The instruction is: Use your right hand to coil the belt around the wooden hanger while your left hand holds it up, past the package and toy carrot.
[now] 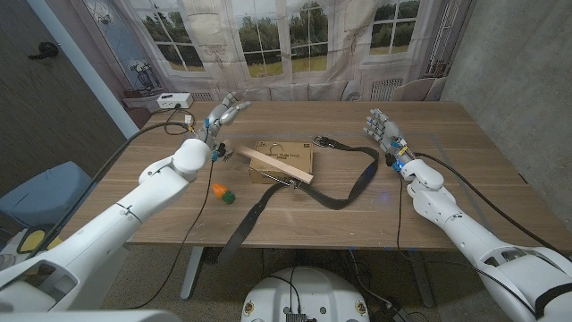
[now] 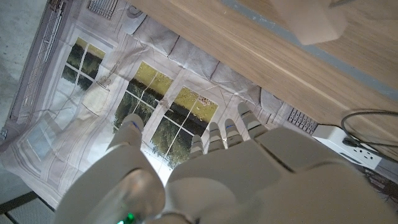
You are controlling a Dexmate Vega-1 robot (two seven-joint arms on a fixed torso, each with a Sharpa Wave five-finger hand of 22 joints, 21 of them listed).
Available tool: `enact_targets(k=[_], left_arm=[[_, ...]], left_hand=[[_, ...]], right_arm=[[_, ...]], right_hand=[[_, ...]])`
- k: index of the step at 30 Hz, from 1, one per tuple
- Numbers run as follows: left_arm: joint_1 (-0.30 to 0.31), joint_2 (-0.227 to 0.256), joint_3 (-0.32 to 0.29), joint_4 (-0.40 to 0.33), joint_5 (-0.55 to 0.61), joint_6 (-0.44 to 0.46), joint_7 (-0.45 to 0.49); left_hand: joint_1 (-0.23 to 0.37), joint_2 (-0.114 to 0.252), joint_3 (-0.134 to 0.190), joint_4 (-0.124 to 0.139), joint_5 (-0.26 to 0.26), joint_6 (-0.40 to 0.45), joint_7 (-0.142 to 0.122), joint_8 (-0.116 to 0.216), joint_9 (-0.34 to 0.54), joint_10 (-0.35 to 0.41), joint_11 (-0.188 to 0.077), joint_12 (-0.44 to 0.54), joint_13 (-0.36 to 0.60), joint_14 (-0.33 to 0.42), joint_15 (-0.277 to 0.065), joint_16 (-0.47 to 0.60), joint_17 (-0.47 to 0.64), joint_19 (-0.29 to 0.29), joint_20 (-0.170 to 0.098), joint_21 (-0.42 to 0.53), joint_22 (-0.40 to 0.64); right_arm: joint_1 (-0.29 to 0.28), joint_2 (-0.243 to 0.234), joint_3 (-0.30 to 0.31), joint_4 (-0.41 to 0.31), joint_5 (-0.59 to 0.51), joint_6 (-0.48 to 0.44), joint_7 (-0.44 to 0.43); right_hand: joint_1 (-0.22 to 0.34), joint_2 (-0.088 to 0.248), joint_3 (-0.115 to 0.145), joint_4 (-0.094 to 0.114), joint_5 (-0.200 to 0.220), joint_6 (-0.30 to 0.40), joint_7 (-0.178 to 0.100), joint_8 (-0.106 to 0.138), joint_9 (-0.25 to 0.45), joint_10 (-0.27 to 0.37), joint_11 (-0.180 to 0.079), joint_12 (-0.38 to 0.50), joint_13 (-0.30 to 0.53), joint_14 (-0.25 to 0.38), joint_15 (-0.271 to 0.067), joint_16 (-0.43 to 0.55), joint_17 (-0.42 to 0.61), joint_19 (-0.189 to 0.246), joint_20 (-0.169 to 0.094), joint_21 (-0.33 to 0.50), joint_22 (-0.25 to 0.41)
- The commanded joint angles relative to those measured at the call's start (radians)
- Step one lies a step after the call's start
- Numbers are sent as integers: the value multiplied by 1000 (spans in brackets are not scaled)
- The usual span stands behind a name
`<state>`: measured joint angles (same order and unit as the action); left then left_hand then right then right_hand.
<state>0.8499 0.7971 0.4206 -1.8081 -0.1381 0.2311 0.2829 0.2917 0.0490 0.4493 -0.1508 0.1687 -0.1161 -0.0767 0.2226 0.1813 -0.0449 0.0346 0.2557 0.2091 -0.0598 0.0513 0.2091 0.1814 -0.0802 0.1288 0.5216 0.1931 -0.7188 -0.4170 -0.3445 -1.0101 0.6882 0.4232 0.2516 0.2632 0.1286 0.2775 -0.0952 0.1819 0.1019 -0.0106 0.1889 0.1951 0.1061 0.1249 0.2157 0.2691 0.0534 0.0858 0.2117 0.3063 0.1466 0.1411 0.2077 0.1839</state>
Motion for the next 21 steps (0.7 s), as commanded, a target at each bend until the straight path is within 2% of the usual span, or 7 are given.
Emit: enact_targets(k=[1, 7, 11, 15, 21], left_arm=[[-26, 158, 31, -141, 64, 206, -85], [-79, 222, 72, -193, 91, 317, -180], [-156, 272, 131, -229, 136, 407, -295], [-225, 296, 196, -259, 205, 488, -374], [-300, 323, 257, -288, 266, 555, -483]], left_hand=[[12, -9, 0, -6, 6, 14, 2, 4, 0, 7, -4, 7, 2, 14, 0, 3, 1, 6, 9, 5, 2], [18, -16, -1, -10, 5, 33, 5, 7, 1, 11, -10, 7, 3, 19, -6, 2, 1, 2, 11, 1, 2], [27, -21, -1, -15, 6, 41, 7, 8, 1, 9, -14, 5, 3, 19, -9, 0, 1, 1, 9, -2, 2], [52, -27, 4, -21, 10, 76, 8, 16, 3, 28, -23, 11, 4, 33, -16, 2, 2, 15, 2, -1, 1], [90, -38, 10, -29, 16, 122, -1, 29, 4, 40, -35, 14, 4, 43, -21, -1, 1, 20, 1, -5, 0]], right_arm=[[-13, 5, 2, -16, -3, 7, -4], [-21, 5, 1, -29, -4, 3, -11], [-32, 3, 2, -43, -4, 5, -22], [-39, 2, 4, -50, -4, 8, -28], [-50, 2, 5, -63, -4, 14, -40]], right_hand=[[4, -5, 3, 2, 4, 12, -2, 7, 1, 5, 1, 8, 0, 3, 8, 5, 1, 7, 5, 6, 5], [3, -4, 3, 2, 4, 13, -2, 7, 0, 6, 1, 7, -1, 5, 9, 6, 1, 7, 5, 6, 5], [3, -3, 3, 2, 4, 13, -2, 7, 0, 4, 0, 6, -2, 5, 10, 7, 0, 7, 6, 6, 5], [1, -3, 2, 3, 4, 13, -3, 7, -1, 5, 1, 6, -3, 6, 12, 8, 0, 8, 6, 6, 5], [-1, -3, 2, 3, 4, 13, -3, 7, -2, 5, 0, 6, -4, 5, 12, 8, 0, 8, 5, 7, 5]])
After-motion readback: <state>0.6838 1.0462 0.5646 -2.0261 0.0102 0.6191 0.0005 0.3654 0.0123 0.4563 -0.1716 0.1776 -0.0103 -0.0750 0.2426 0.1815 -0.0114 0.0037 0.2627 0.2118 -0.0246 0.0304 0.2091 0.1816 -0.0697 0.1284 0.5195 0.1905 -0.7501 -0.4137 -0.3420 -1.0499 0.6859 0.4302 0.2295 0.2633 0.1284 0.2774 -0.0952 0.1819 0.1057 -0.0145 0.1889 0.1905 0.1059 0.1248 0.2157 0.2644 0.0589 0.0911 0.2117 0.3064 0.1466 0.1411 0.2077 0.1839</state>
